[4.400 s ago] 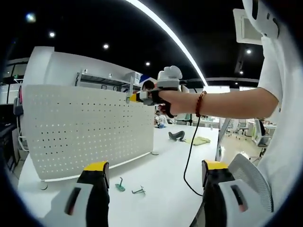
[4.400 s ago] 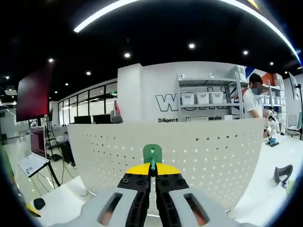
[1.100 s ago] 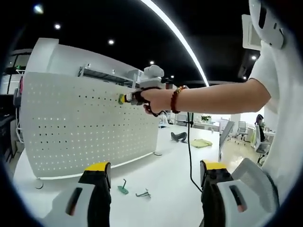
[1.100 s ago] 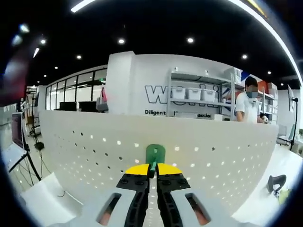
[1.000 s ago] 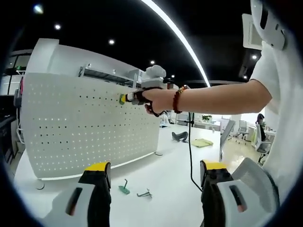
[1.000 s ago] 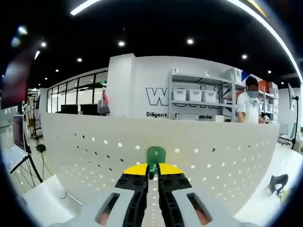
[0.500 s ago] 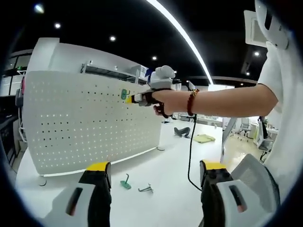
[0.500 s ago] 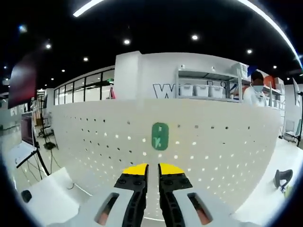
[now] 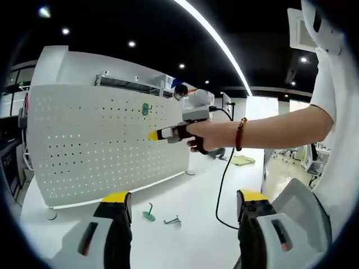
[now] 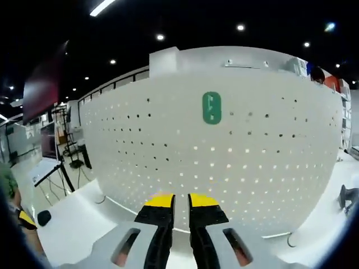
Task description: Insert the hook assembly into the mounting plate slot until the hook locks in place.
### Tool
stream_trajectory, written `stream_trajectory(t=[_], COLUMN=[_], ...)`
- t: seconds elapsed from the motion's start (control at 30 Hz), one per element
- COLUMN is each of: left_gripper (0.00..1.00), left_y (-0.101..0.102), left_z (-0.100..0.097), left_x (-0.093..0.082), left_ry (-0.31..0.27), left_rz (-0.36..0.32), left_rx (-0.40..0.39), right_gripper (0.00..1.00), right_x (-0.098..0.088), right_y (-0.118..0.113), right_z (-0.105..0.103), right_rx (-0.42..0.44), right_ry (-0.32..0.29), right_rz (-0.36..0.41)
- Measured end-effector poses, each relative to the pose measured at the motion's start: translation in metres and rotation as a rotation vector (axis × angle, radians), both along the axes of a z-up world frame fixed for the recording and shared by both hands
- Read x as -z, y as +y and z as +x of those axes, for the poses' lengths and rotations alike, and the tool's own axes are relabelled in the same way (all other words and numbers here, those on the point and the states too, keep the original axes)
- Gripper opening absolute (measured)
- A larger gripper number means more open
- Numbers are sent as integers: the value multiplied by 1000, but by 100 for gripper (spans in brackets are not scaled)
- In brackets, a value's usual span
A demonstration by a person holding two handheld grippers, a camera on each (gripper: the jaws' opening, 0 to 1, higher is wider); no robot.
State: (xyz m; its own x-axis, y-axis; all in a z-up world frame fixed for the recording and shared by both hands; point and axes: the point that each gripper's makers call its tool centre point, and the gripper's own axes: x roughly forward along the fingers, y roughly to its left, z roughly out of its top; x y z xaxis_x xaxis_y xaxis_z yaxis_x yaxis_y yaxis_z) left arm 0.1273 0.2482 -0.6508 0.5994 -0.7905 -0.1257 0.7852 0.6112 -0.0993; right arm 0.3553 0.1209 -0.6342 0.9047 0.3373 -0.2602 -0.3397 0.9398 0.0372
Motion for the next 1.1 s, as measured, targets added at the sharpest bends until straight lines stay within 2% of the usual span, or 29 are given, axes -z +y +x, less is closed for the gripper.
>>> stream_trajectory(t=[0.07, 0.13, 0.17, 0.2, 0.23, 0.27, 0.33, 0.43, 0.67, 1.1], left_gripper=[79, 79, 79, 79, 79, 79, 79, 79, 79, 78], left_y=[0, 1, 1, 2, 3, 3, 5, 6, 9, 15], left_z=[-1, -1, -1, -1, -1, -1, -1, -4, -8, -9], left_x=[-1, -2, -1, 0, 0, 0, 0, 1, 4, 12], left_ry=[0, -2, 0, 0, -1, -1, 0, 0, 7, 24], left_rz=[-5, -9, -7, -3, -2, -3, -7, -1, -6, -11], left_rx=[-1, -5, -6, -9, -10, -11, -15, -10, -12, -28], right_gripper=[9, 10, 11, 11, 11, 12, 13, 15, 14, 14], right_x=[9, 16, 24, 26, 36, 38, 45, 55, 72, 109], right_y=[8, 8, 12, 14, 20, 22, 21, 27, 33, 38], right_z=[-6, -9, -13, -14, -21, -22, -22, -29, -37, -51], right_rx=[-45, -48, -75, -85, -120, -127, -132, -157, -177, -194], right_ry=[47, 54, 89, 100, 157, 174, 172, 206, 247, 371], right_rz=[38, 22, 29, 37, 71, 82, 63, 89, 69, 82])
